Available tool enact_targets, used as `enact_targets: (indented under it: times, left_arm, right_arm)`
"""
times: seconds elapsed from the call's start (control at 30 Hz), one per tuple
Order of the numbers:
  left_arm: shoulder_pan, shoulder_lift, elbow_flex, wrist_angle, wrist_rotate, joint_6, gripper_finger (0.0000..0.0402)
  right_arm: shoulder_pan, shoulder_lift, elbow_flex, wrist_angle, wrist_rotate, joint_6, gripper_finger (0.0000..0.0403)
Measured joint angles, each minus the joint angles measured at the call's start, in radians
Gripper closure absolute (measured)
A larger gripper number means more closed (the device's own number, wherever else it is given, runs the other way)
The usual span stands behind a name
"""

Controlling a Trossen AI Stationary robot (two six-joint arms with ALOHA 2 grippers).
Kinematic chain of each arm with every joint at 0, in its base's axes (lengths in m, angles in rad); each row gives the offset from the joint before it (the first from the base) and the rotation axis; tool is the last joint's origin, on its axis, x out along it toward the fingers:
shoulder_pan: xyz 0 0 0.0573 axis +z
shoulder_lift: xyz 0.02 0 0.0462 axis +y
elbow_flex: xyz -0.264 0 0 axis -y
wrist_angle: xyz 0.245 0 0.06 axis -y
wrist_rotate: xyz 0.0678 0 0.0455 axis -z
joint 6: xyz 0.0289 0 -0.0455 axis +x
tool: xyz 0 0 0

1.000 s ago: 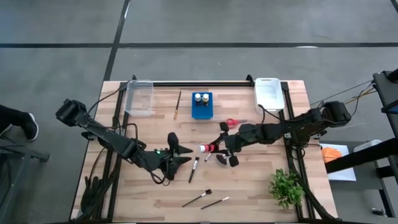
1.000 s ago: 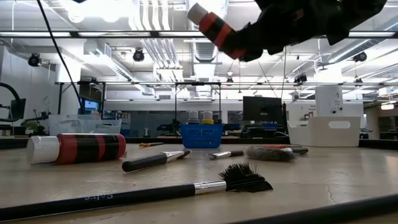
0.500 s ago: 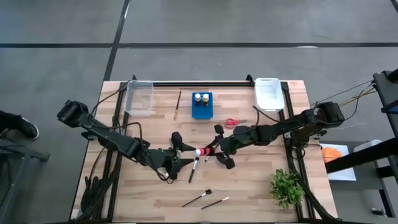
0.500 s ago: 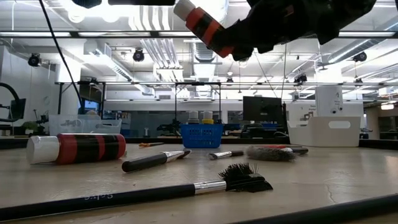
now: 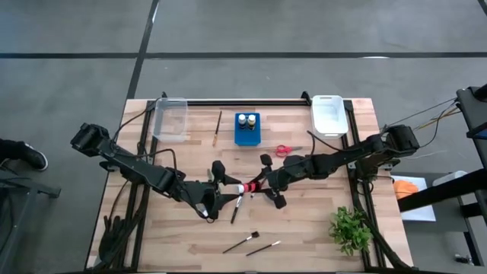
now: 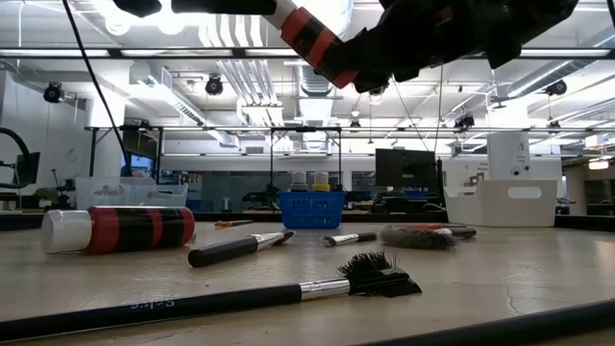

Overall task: Pick & Place Paint Supplies
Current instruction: Put the orange paint bottle into the blue bin

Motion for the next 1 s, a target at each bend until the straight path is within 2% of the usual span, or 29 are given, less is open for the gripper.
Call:
enact_targets:
  times: [0.43, 0.8, 1.0]
  left_arm:
    - [0.013, 0.000, 0.000, 0.004, 0.000, -0.022, 0.0157]
    - [0.014, 0.000, 0.000, 0.006, 0.022, -0.022, 0.0267]
    - [0.014, 0.000, 0.000, 0.008, 0.024, -0.014, 0.0279]
  right_arm:
    - [0.000, 0.000, 0.000, 0.022, 0.000, -0.002, 0.0267]
    - [0.000, 0.000, 0.000, 0.031, 0.001, -0.003, 0.0267]
    - [0.000, 0.000, -0.001, 0.034, -0.016, -0.023, 0.0267]
